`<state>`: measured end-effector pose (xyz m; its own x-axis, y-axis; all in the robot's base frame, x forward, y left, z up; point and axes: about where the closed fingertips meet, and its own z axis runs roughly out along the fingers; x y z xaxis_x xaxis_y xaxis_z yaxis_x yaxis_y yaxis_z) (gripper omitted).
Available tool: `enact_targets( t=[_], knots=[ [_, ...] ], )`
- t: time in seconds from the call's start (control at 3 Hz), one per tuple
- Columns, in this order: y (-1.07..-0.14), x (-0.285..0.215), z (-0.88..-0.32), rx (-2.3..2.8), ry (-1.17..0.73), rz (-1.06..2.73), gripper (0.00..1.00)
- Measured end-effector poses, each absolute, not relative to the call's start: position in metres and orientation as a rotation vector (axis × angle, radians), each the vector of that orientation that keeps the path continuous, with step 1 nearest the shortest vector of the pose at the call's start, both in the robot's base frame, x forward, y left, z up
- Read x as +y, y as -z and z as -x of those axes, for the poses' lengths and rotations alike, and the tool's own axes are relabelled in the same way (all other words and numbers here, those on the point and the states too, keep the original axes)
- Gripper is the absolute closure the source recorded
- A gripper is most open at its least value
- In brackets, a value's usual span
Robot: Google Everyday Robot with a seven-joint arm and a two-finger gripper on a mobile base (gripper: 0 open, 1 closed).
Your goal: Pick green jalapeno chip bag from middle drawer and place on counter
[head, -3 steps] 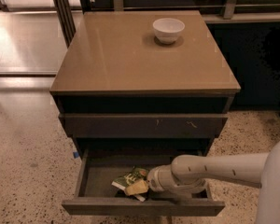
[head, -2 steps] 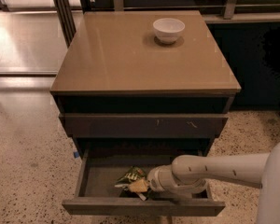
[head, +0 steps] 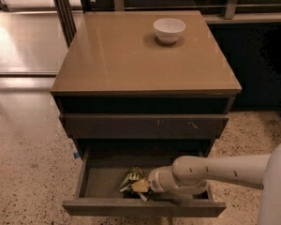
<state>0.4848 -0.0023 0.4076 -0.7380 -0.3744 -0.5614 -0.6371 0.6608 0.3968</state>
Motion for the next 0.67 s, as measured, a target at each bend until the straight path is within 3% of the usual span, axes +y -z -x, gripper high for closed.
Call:
enact_targets(
  t=[0.33, 0.67],
  knots=[
    [-0.424, -0.003, -0.485, 2.384, -0.884, 0.8, 1.0],
    [-0.483, -0.008, -0.47, 2.214, -1.019, 0.844, 1.0]
  ],
)
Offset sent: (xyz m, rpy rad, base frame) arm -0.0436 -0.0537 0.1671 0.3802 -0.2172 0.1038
